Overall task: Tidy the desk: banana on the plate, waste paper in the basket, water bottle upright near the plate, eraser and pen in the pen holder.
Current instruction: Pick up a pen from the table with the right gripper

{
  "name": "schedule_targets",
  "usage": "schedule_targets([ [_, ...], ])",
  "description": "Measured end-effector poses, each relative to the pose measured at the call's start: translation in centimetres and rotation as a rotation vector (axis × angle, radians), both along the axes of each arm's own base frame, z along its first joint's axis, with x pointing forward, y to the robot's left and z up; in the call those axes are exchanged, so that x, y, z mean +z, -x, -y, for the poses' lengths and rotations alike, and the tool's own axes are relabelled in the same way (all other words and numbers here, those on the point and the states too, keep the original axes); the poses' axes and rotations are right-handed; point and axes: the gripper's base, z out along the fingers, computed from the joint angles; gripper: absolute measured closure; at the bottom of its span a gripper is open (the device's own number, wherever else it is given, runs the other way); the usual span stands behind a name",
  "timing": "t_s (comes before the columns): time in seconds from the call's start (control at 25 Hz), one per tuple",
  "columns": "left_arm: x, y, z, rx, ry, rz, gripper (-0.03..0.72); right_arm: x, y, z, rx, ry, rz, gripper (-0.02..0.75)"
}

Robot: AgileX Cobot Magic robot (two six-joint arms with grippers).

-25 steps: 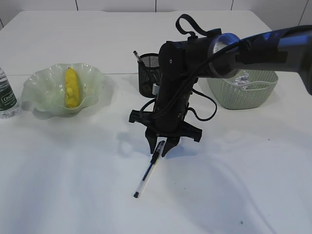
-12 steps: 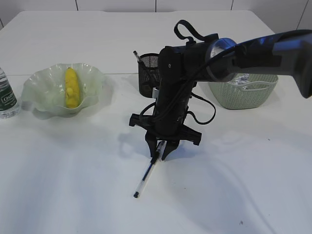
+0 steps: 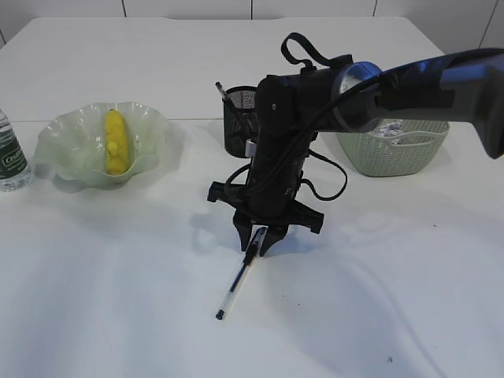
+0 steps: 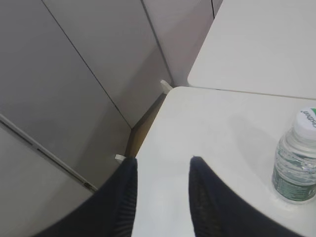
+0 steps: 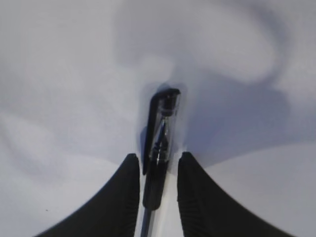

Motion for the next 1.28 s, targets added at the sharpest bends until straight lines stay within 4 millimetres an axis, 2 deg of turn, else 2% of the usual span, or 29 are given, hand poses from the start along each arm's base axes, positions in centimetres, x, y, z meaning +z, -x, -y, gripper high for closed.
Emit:
schedule_targets([
  [1.28, 0.01, -0.01, 0.01, -0.002, 0.000, 0.001, 0.447, 0.02, -0.31, 0.14, -0.009, -0.009, 0.019, 0.535],
])
